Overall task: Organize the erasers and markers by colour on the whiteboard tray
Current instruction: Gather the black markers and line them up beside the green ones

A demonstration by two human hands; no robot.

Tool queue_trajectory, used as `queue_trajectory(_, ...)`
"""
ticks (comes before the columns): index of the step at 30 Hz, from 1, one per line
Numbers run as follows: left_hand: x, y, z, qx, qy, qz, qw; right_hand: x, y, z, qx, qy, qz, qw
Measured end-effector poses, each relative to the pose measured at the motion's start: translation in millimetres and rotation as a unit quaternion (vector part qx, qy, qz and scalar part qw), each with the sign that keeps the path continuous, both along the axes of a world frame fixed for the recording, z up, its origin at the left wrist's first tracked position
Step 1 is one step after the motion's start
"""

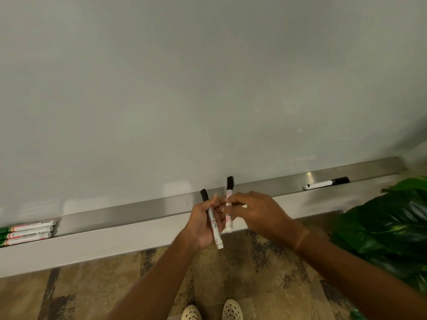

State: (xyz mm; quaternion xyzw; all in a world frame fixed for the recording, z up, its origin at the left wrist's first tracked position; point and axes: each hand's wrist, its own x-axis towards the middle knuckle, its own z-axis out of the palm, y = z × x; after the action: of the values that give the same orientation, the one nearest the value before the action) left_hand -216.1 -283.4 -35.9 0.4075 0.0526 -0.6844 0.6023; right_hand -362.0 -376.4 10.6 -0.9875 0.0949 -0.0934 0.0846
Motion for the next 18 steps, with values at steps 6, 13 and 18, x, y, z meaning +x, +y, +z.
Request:
queue_trajectory(6, 1, -1, 9, -0.015, 0.025, -0.023, 0.999, 7, 16, -5, 0.076, 0.012, 0.014, 0.997)
queue_trajectory(13, 2, 0, 8, -0.04, 0.033, -0.028, 0.998, 8, 23, -9, 0.146, 0.003, -0.009, 0.989)
queue_trajectory(18, -2, -1, 8, -0.049, 0.035, -0.025, 0.998, 1, 19, -14, 0.049, -0.028, 0.062, 0.996)
